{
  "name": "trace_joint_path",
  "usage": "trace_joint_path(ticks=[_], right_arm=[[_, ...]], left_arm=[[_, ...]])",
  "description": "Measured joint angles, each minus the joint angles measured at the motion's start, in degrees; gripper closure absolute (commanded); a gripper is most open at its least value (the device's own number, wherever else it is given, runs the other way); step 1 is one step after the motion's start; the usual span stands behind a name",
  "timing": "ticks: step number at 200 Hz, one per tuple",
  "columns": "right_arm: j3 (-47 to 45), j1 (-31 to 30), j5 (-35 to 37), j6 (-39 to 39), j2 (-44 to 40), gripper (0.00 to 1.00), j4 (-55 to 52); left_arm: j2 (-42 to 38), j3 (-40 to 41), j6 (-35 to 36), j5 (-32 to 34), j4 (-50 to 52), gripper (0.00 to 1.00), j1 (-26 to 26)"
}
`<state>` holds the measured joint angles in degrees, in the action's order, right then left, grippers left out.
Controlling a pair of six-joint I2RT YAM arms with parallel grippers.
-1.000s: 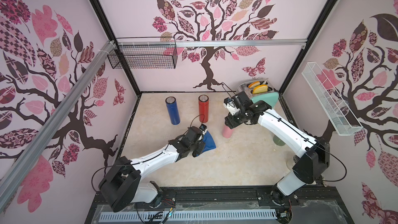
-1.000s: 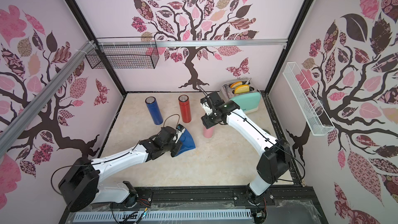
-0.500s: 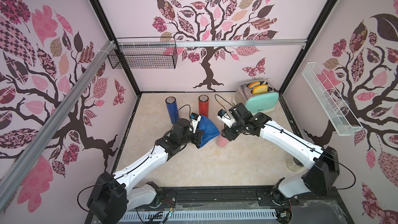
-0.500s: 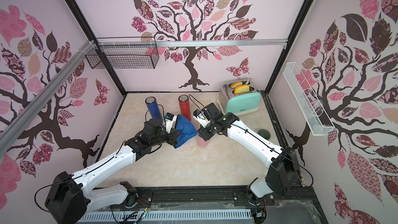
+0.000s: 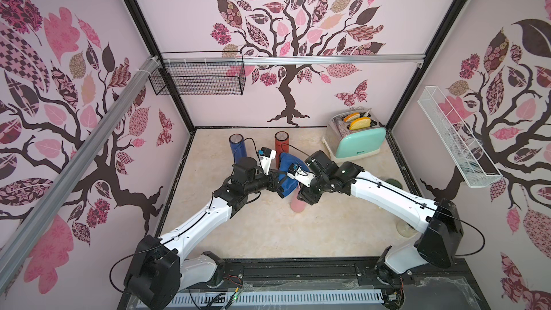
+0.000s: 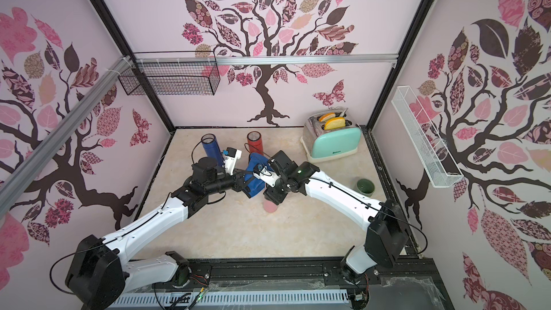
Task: Wipe the surface of the thermos
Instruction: Wipe the dirt from the surface of the thermos.
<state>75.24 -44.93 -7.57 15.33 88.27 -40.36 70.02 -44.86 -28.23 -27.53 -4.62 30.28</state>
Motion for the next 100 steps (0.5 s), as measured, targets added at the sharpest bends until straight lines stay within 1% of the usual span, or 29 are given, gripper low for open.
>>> trace_joint_path(ticks=[48, 100], right_arm=[[4.7, 0.0, 0.3, -0.1, 4.4, 1.00, -1.2], [8.2, 0.0, 0.2, -0.6, 7.3, 1.00, -2.8]], left_arm=[[0.0, 4.6, -5.9, -1.3, -6.6, 1.00, -0.1], [1.2, 11.3, -10.8, -0.2, -15.6, 1.00, -0.2]])
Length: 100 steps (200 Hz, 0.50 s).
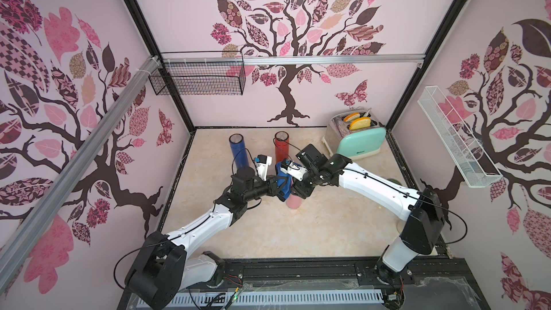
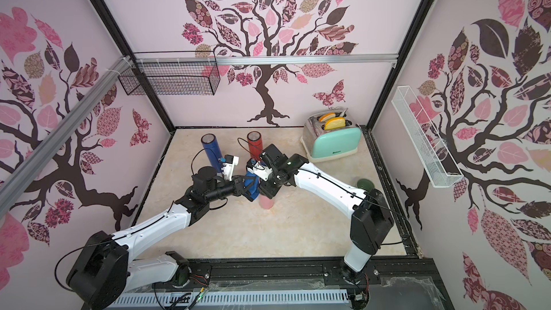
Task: Wipe the surface of the thermos
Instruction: Wipe the dirt from the surface of the thermos.
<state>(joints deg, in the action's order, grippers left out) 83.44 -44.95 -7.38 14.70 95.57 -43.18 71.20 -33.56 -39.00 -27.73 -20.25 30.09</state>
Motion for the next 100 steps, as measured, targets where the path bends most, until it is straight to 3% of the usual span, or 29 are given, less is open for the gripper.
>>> trace_joint_path(ticks=[100], right_arm=[[0.8, 0.0, -0.1, -0.4, 0.6, 1.00, -0.6]], left_arm=[[19.0, 3.8, 0.3, 3.1, -12.6, 1.00, 0.3]])
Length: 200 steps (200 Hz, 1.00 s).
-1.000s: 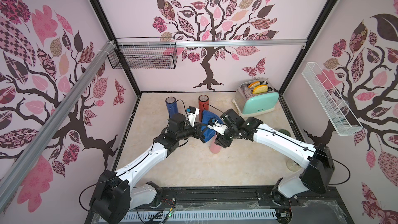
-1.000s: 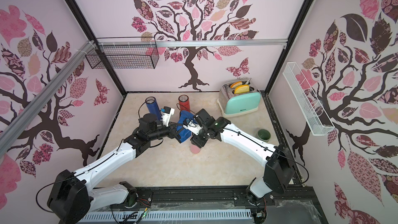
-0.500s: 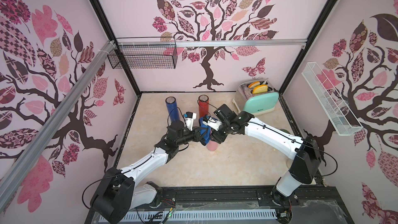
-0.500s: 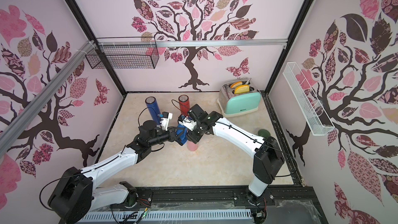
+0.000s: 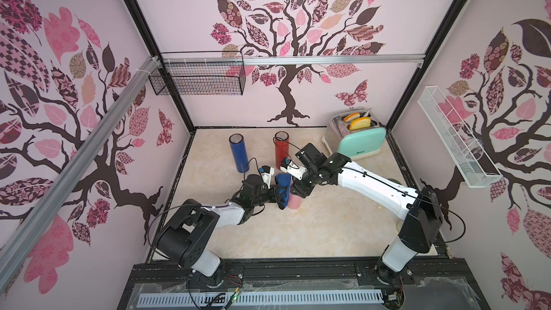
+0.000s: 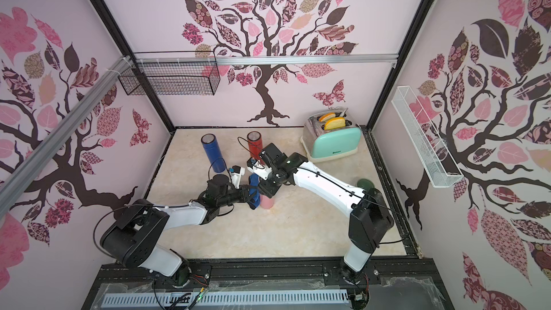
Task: Wipe the surface of the thermos
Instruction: Wipe the dirt from the surface of the thermos.
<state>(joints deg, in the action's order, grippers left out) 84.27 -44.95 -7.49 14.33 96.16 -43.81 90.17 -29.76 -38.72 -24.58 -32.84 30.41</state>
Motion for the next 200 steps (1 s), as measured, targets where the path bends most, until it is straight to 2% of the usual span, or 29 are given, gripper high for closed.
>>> trace_joint_path(ticks=[64, 150, 200], right_arm=[[0.0, 0.0, 0.0, 0.0, 0.0, 1.00, 0.0], [-0.4, 0.0, -0.3, -0.6, 0.1, 1.00, 1.2], [-0.6, 0.0, -0.8, 0.0, 0.2, 1.00, 2.1]], left_arm=[[-0.2, 0.0, 1.7, 1.5, 1.6, 1.00, 0.6], [-16.8, -6.9, 2.8, 2.0, 12.1, 1.00, 1.4], [-13.6, -6.2, 3.0, 2.3, 10.8, 1.00, 1.3]])
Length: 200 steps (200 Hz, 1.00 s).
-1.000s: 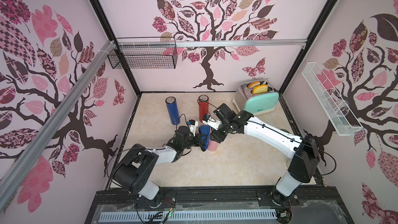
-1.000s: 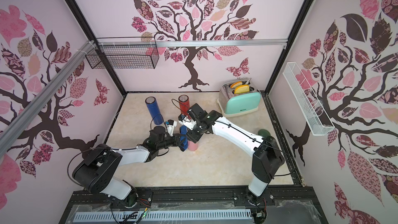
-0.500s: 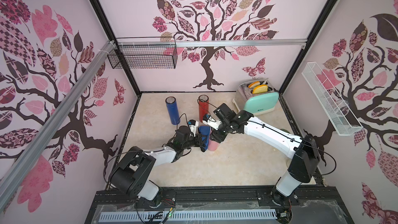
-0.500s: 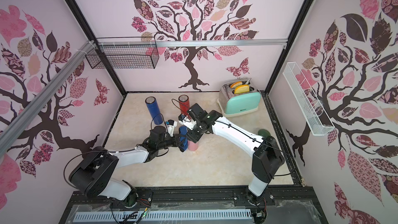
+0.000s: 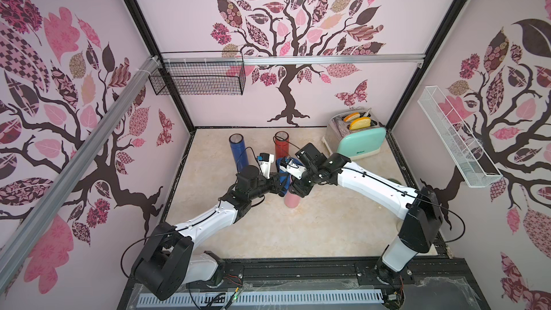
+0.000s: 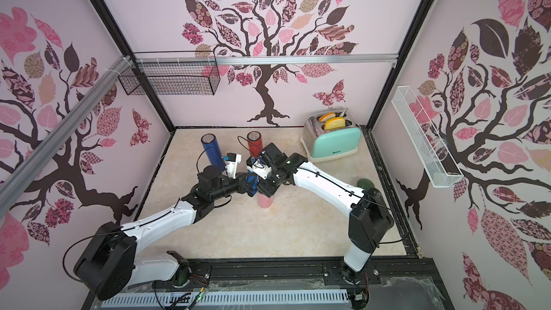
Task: Wipe the surface of the thermos
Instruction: Wipe the dirt from the surface of the thermos.
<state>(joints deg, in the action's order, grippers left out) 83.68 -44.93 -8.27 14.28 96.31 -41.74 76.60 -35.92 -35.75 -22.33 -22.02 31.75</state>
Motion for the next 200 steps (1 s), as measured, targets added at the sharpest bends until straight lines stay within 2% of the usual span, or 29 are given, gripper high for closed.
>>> trace_joint_path(ticks=[56, 85, 116, 172, 200], right_arm=[[1.0, 0.0, -1.0, 4.6, 0.8, 1.00, -1.1], [4.0, 0.0, -0.3, 3.4, 2.8, 1.00, -3.1], [4.8, -0.1, 1.0, -1.7, 3.6, 1.00, -3.0], [2.2, -0.7, 4.8, -14.9, 2.5, 1.00, 2.0], [0.5, -1.3, 6.9, -20.7, 1.8, 1.00, 5.3]], left_arm=[[7.2, 3.8, 1.7, 0.6, -2.6, 1.00, -0.7], [8.4, 5.1, 2.8, 1.9, -3.4, 1.00, -0.7], [7.1, 5.9, 2.8, 2.9, -2.3, 1.00, -0.7], [-4.9, 3.8, 2.3, 4.7, 4.3, 1.00, -0.1], [-8.1, 2.2, 1.7, 6.1, 5.0, 1.00, 0.1]])
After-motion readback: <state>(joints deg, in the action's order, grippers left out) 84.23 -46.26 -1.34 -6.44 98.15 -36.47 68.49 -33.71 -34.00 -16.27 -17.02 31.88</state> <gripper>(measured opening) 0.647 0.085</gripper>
